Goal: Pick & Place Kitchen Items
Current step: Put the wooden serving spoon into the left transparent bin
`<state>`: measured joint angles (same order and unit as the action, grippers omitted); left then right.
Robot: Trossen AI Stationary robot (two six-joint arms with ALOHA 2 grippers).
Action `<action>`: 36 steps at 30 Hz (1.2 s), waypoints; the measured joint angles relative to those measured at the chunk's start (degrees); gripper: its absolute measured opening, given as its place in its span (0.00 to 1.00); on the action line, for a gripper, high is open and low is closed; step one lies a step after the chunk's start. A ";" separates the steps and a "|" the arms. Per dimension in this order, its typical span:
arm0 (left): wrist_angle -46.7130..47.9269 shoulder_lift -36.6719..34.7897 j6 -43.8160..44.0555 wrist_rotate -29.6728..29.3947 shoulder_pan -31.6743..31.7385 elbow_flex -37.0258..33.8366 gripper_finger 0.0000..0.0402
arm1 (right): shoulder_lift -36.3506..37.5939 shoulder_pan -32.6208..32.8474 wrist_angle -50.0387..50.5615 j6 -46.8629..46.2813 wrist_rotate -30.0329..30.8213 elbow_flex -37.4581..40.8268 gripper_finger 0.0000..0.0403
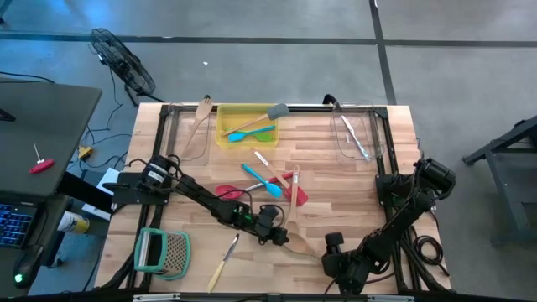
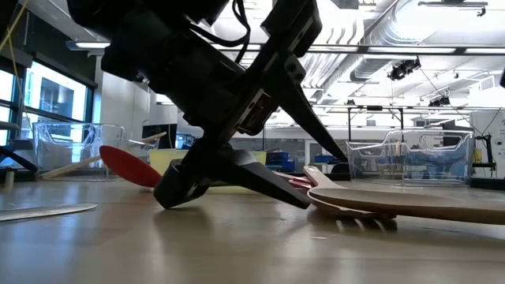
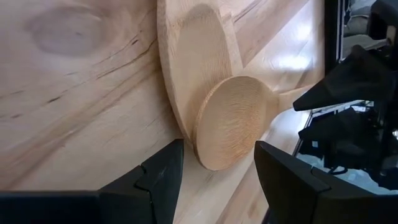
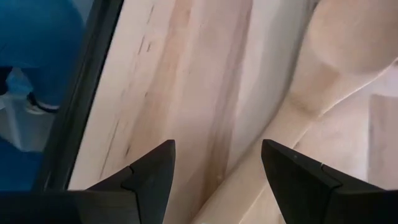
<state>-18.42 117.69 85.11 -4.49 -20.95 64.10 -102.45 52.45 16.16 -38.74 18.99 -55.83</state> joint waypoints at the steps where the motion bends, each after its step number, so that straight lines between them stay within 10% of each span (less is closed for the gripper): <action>1: 0.05 0.00 -0.01 0.00 0.00 0.00 0.48 | 0.00 -0.02 -0.01 0.04 0.77 0.00 0.58; 7: 0.38 0.00 -0.99 0.15 -0.02 -0.02 0.48 | 0.00 -0.03 0.39 0.44 7.23 0.00 0.58; 36: 0.60 0.00 -1.30 0.09 -0.02 -0.09 0.48 | -2.54 -5.23 1.45 -4.56 2.75 -0.02 0.58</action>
<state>-17.82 117.69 83.81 -4.40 -20.97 64.01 -105.00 47.22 17.61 -43.30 21.74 -55.86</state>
